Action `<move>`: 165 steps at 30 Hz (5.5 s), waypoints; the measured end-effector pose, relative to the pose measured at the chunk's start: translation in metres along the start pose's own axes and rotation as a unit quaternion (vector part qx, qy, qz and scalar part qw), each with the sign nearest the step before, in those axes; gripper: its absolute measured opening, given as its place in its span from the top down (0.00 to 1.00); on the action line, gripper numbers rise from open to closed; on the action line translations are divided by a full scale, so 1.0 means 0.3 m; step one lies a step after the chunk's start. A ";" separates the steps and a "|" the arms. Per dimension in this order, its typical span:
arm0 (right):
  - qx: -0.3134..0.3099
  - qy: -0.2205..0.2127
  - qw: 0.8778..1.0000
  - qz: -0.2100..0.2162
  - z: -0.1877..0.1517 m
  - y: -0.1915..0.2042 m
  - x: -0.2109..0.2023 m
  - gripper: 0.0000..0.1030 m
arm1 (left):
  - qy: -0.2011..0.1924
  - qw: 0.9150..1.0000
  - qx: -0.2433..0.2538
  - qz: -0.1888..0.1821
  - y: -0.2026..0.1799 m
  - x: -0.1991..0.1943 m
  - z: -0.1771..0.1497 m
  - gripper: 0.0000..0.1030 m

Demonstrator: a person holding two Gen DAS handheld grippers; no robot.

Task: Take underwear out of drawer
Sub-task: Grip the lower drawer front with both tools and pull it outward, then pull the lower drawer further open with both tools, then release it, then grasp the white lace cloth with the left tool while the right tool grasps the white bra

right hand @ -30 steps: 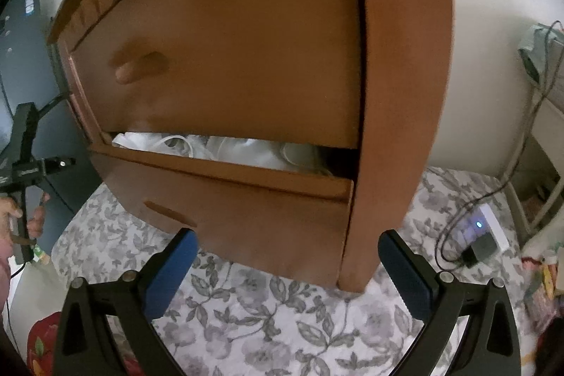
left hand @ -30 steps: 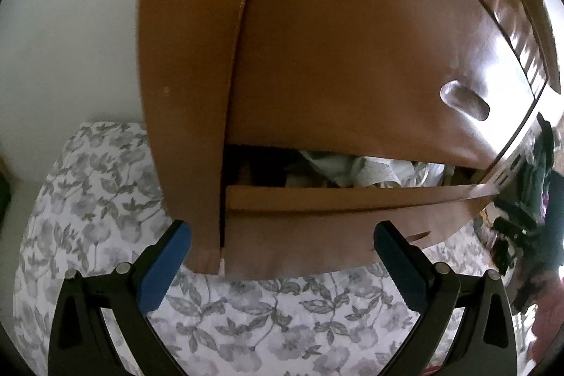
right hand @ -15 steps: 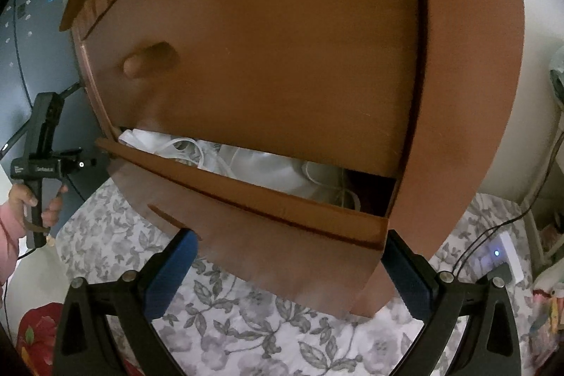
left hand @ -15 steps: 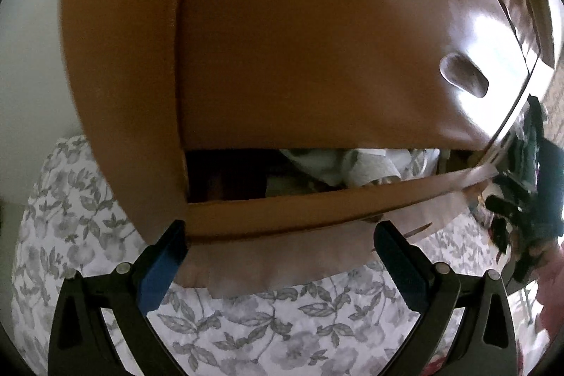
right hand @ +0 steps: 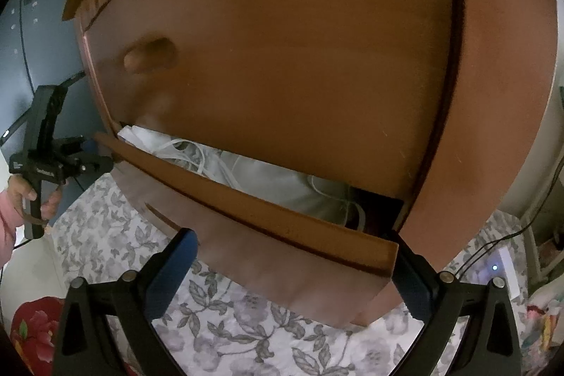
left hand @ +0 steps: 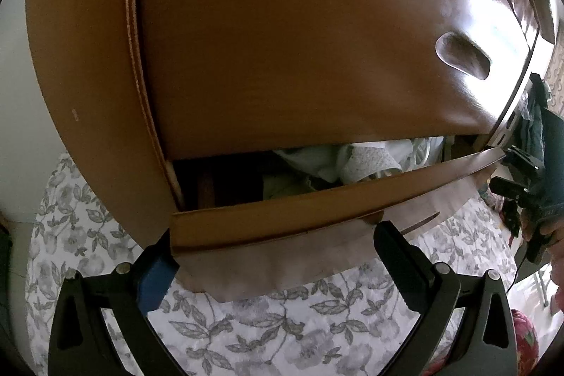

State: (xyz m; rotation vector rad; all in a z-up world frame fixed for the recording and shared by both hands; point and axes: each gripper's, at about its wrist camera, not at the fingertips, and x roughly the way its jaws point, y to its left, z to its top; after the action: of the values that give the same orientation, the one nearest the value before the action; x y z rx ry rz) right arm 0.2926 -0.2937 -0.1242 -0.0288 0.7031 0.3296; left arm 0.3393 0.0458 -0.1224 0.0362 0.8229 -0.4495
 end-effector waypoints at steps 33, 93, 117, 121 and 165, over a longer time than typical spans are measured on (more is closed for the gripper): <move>0.004 0.015 1.000 0.001 -0.163 0.128 -0.188 0.00 | 0.017 1.000 0.017 -0.001 -0.078 -0.174 -0.201 0.00; -0.039 0.023 0.999 0.012 -0.298 0.211 -0.308 0.00 | 0.023 0.998 0.053 -0.004 -0.152 -0.266 -0.309 0.00; 0.009 -0.014 0.999 -0.049 -0.247 0.167 -0.466 0.00 | -0.010 0.999 0.014 0.042 -0.127 -0.476 -0.313 0.00; 0.006 -0.044 0.996 -0.073 -0.167 0.174 -0.573 0.00 | -0.053 0.996 0.005 0.073 -0.131 -0.591 -0.234 0.00; 0.102 0.204 0.968 -0.100 0.115 0.200 0.030 0.00 | 0.109 0.972 -0.200 0.050 -0.116 -0.124 0.076 0.01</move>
State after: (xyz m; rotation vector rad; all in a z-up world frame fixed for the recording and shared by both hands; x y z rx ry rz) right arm 0.3025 -0.2295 -0.0985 0.0287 1.1312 0.0528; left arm 0.3194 0.0236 -0.0753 -0.2502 1.1119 -0.1798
